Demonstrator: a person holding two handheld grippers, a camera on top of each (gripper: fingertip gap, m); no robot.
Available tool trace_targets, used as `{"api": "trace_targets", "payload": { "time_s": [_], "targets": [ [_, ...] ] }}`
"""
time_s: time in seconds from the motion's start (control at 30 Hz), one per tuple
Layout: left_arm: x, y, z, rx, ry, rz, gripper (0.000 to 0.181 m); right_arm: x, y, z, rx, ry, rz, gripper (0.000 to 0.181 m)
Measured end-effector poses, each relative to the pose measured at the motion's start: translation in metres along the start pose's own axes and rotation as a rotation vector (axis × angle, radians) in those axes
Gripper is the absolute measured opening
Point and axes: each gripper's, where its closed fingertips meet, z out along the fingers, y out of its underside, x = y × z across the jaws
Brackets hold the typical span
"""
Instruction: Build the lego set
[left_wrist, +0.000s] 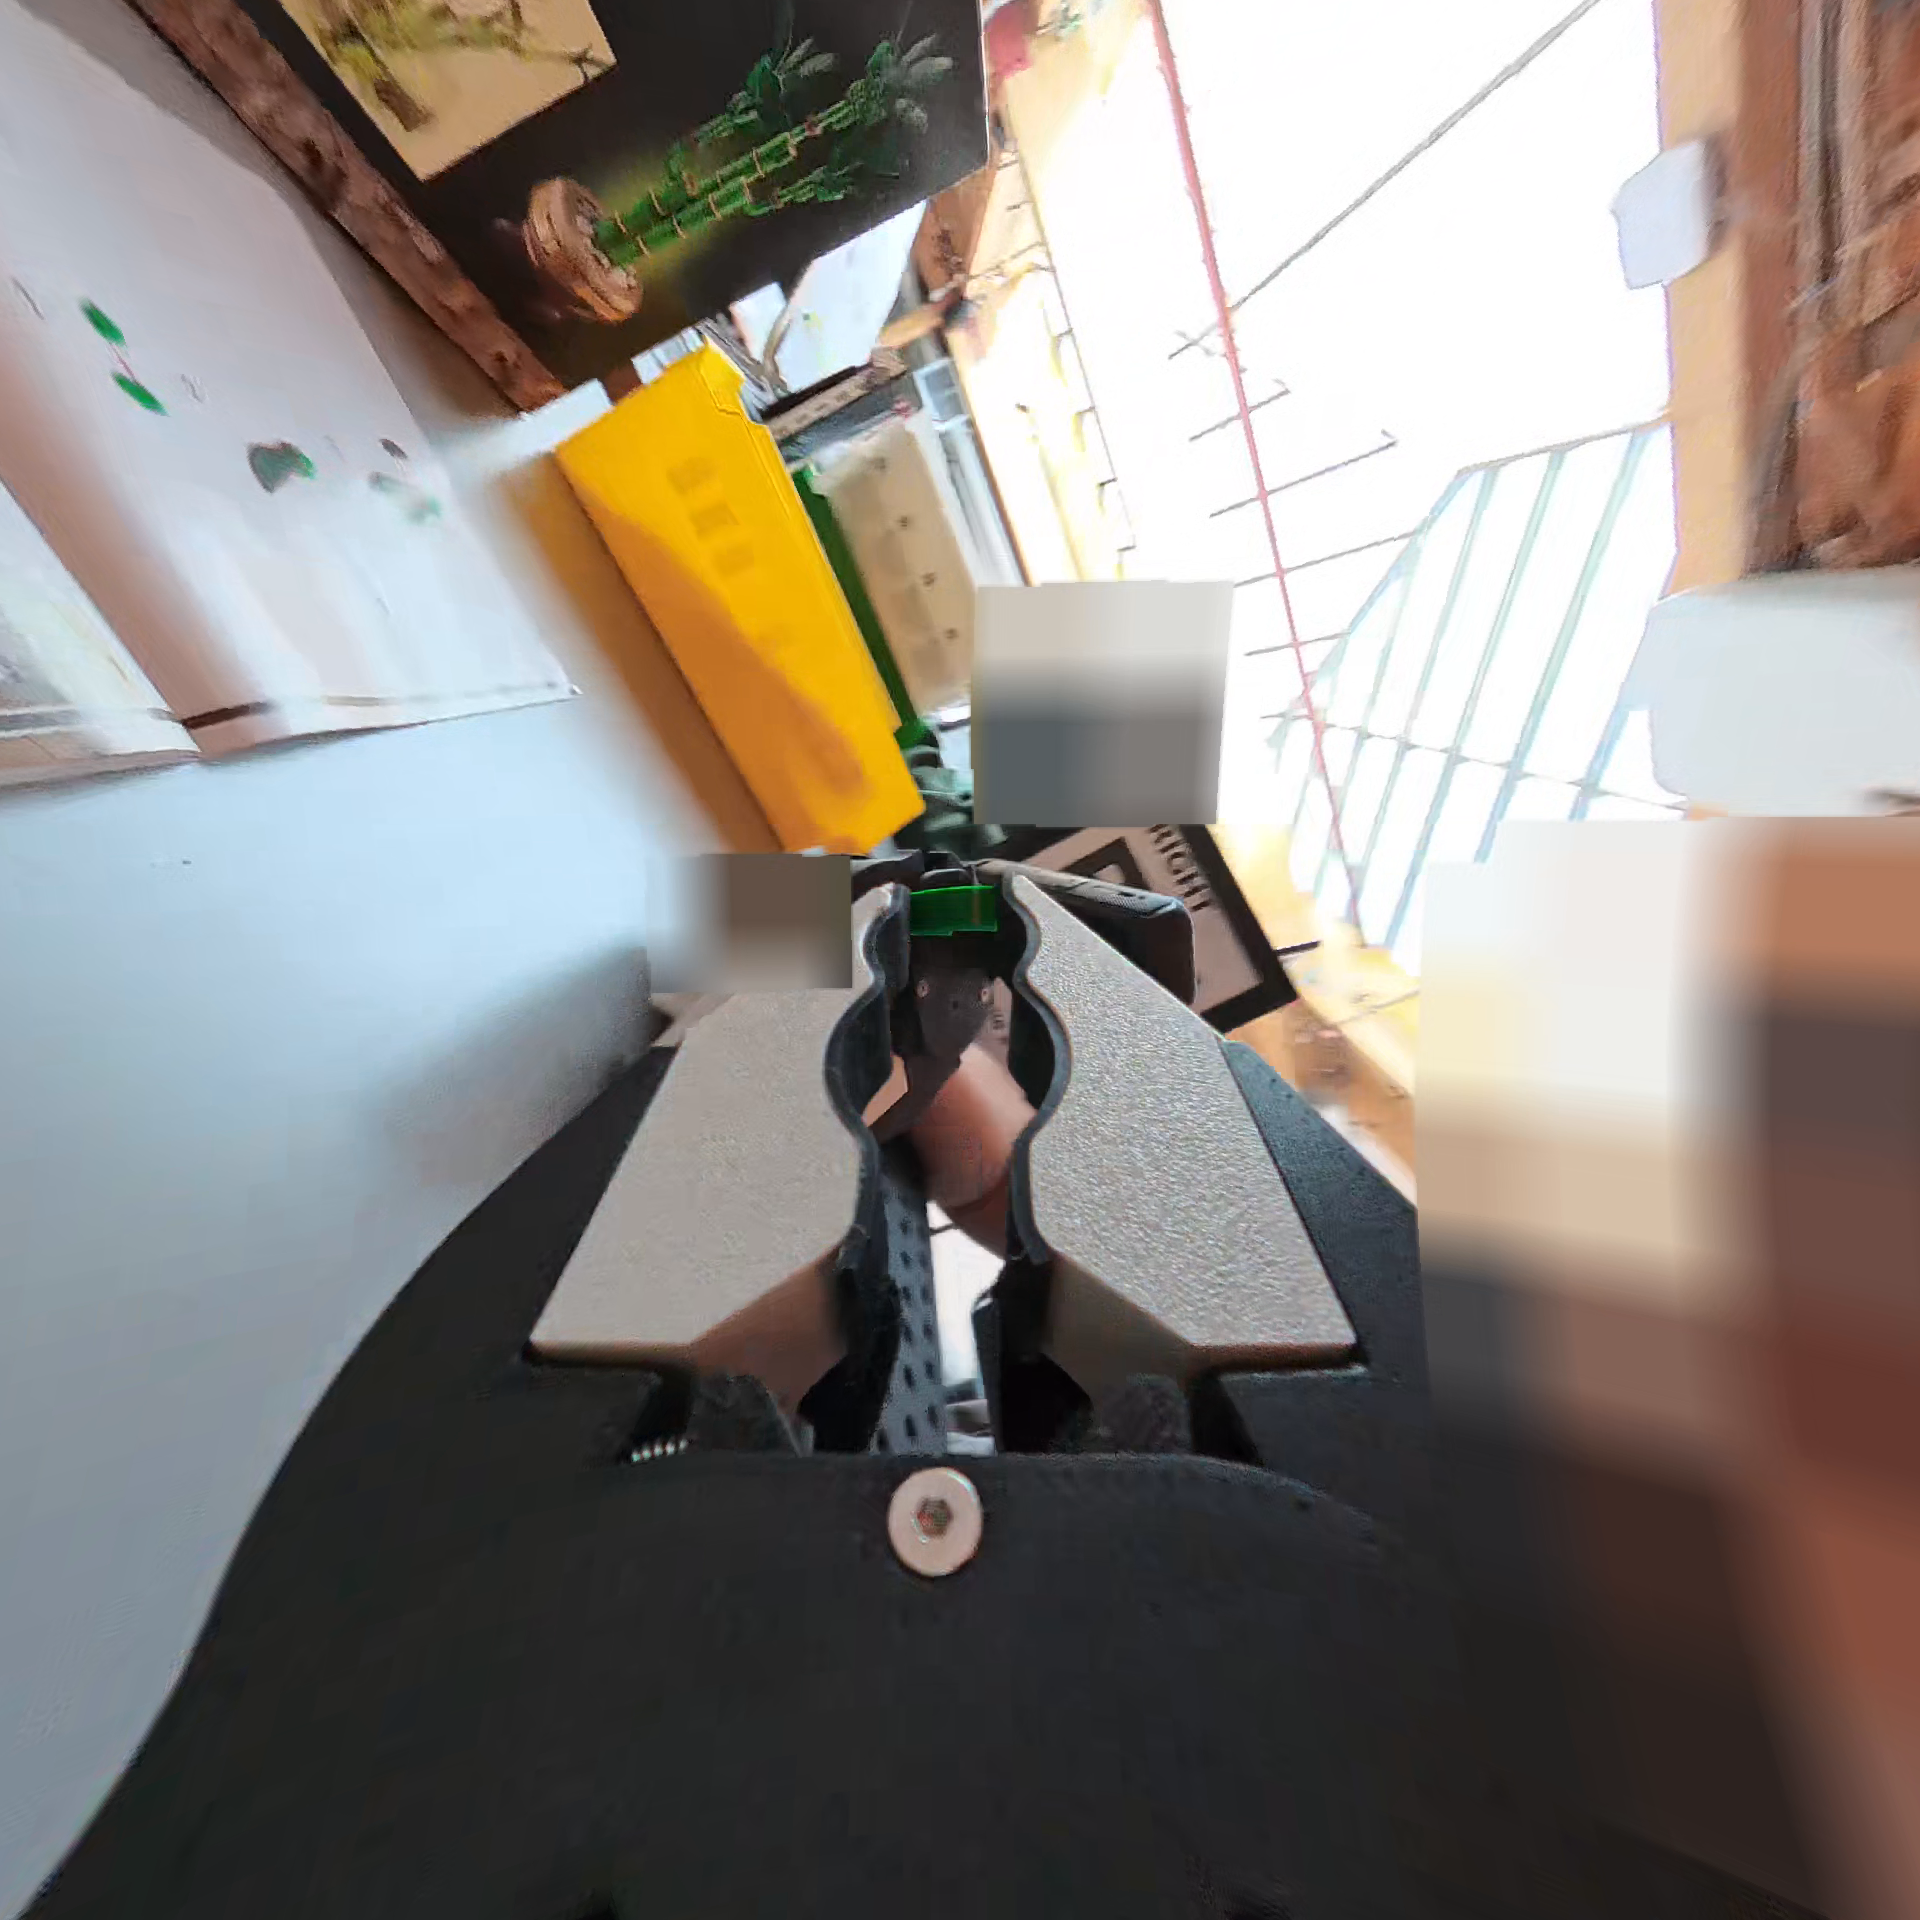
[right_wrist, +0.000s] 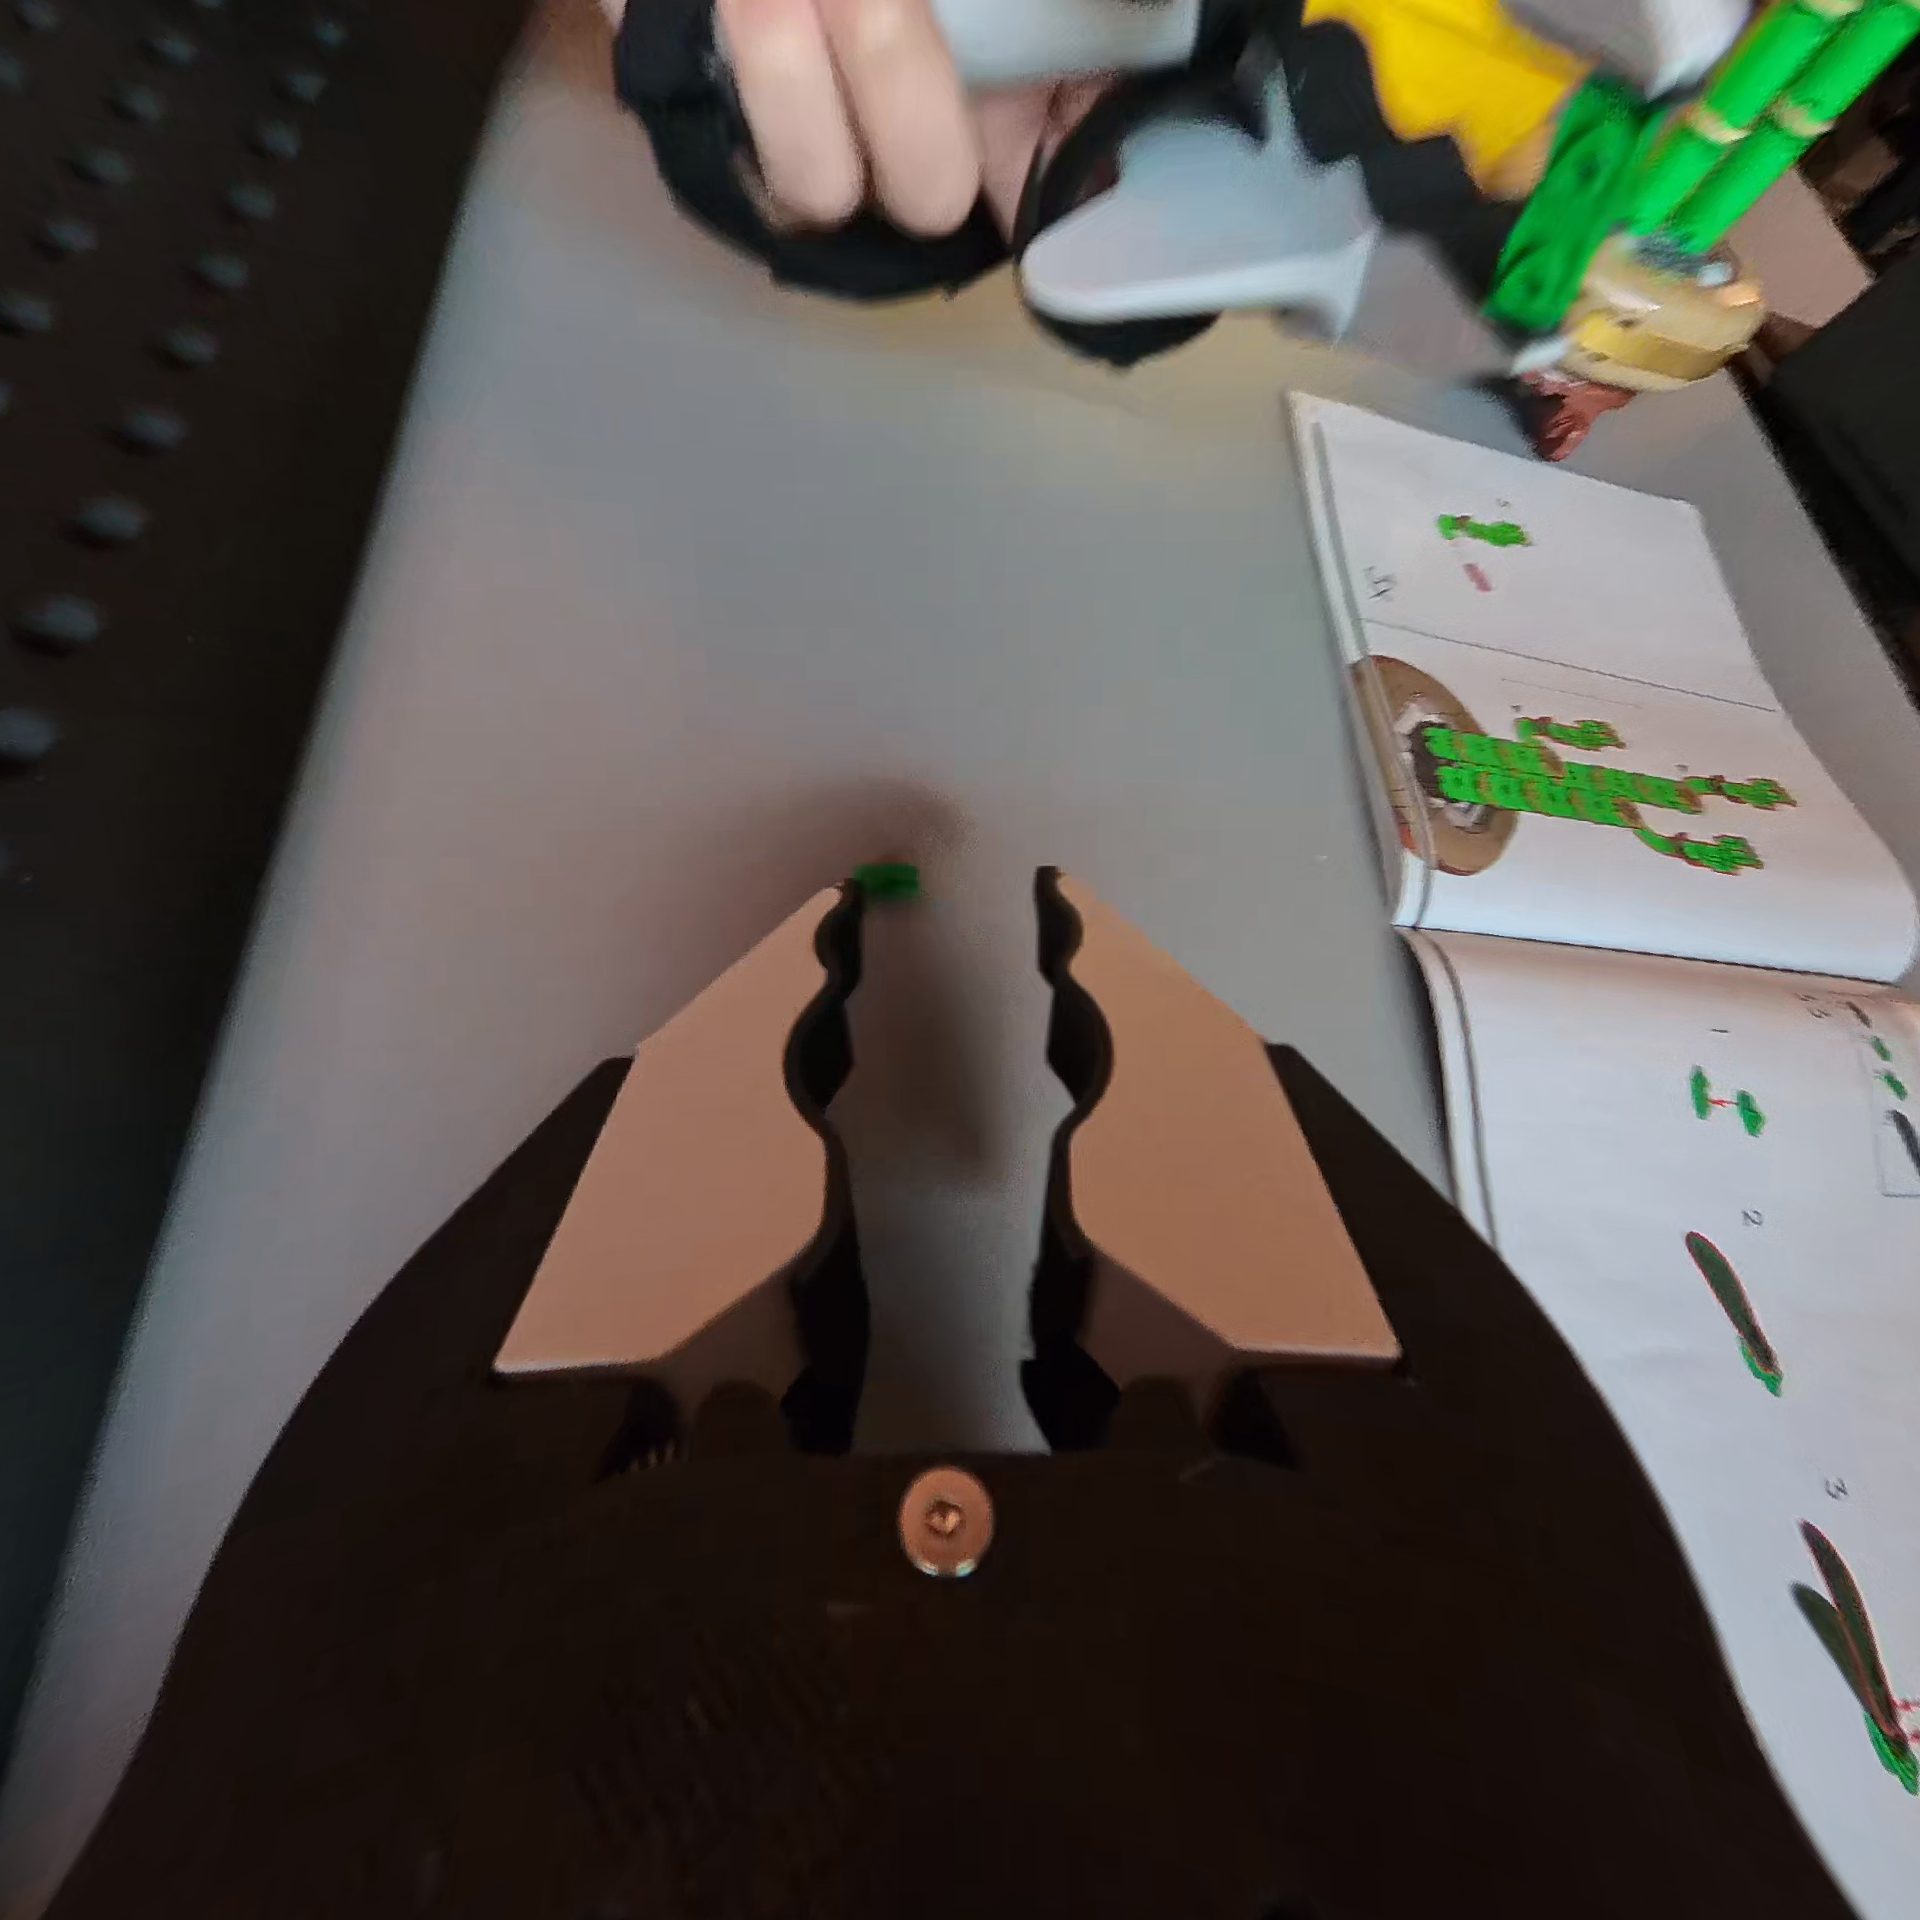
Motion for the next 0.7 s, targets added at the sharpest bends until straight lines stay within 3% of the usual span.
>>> {"api": "trace_targets", "payload": {
  "time_s": [0.07,0.2,0.27,0.37,0.47,0.7],
  "targets": [
    [-0.009,-0.006,0.001,-0.006,0.040,-0.050,0.014,0.015,-0.013,-0.009,0.067,0.072,0.026,0.038],
    [-0.008,-0.011,-0.003,0.037,0.162,-0.153,0.014,0.069,-0.059,-0.044,0.288,0.378,0.101,0.034],
    [-0.009,-0.009,-0.005,0.073,0.203,-0.218,0.014,0.076,-0.080,-0.050,0.342,0.458,0.089,0.035],
    [-0.015,-0.004,-0.010,0.147,0.238,-0.315,0.014,0.073,-0.092,-0.036,0.309,0.494,0.050,0.034],
    [-0.013,-0.011,-0.015,0.226,0.303,-0.392,0.014,0.064,-0.099,-0.020,0.320,0.417,0.132,0.028],
    [-0.013,-0.003,-0.010,0.197,0.286,-0.383,0.014,0.063,-0.079,-0.011,0.239,0.459,0.054,0.014]
  ]
}}
